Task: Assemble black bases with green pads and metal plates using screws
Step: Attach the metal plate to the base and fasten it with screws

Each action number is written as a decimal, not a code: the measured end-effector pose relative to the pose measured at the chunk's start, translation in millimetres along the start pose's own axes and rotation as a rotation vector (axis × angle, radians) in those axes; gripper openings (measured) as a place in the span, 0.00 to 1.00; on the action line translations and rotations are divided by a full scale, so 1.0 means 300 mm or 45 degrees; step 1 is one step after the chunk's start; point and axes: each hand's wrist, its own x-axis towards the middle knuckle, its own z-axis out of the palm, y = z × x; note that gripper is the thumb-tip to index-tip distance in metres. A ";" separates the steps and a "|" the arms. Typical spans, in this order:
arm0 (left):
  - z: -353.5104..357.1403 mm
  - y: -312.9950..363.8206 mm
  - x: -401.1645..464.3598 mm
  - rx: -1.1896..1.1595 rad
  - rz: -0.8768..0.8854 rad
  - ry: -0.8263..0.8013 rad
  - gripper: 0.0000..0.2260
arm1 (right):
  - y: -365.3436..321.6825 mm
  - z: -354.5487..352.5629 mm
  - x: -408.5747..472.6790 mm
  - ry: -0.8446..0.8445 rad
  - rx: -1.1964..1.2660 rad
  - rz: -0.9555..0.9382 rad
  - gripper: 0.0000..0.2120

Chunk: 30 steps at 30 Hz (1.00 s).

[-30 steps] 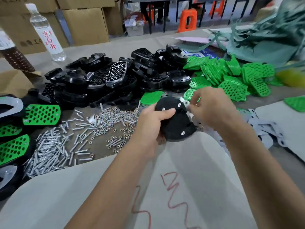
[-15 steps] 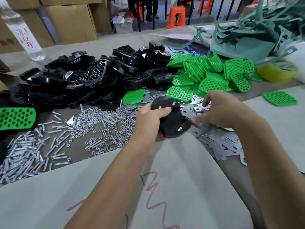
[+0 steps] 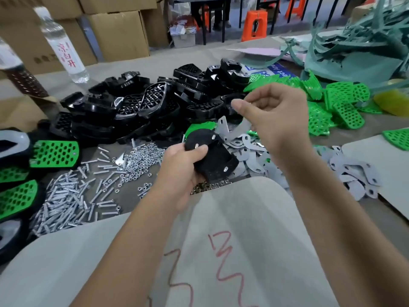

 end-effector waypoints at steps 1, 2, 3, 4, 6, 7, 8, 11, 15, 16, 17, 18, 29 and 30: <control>-0.039 0.005 -0.007 0.003 0.024 0.040 0.11 | -0.001 0.046 0.001 -0.030 0.028 0.010 0.11; -0.077 0.010 -0.012 0.001 0.041 0.090 0.10 | -0.002 0.089 -0.001 -0.056 0.048 0.010 0.11; -0.111 0.016 -0.013 -0.003 0.060 0.145 0.10 | -0.004 0.127 -0.007 -0.064 0.054 -0.013 0.11; -0.150 0.027 -0.012 -0.009 0.091 0.209 0.09 | -0.007 0.167 -0.015 -0.067 0.041 -0.072 0.10; -0.227 0.053 -0.007 -0.025 0.180 0.329 0.08 | -0.013 0.240 -0.042 -0.117 -0.028 -0.266 0.09; -0.265 0.066 -0.005 -0.036 0.231 0.380 0.07 | -0.012 0.274 -0.062 -0.190 -0.082 -0.366 0.09; -0.298 0.075 -0.003 -0.038 0.278 0.426 0.07 | -0.007 0.301 -0.085 -0.291 -0.146 -0.445 0.09; -0.373 0.074 0.001 -0.034 0.367 0.498 0.06 | 0.032 0.344 -0.146 -0.486 -0.225 -0.443 0.13; -0.386 0.057 0.016 -0.083 0.406 0.539 0.07 | 0.061 0.323 -0.150 -0.329 -0.210 -0.242 0.27; -0.384 0.055 0.021 -0.088 0.411 0.535 0.06 | 0.068 0.319 -0.144 -0.329 -0.413 -0.253 0.28; -0.382 0.053 0.024 -0.105 0.414 0.527 0.06 | 0.073 0.321 -0.144 -0.367 -0.642 -0.242 0.28; -0.385 0.050 0.027 -0.124 0.416 0.518 0.06 | 0.073 0.326 -0.152 -0.403 -0.837 -0.205 0.29; -0.410 0.055 0.017 -0.246 0.448 0.423 0.03 | 0.043 0.411 -0.224 -0.536 -0.689 0.028 0.17; -0.410 0.054 0.016 -0.257 0.440 0.401 0.03 | 0.049 0.407 -0.224 -0.450 -0.429 0.060 0.12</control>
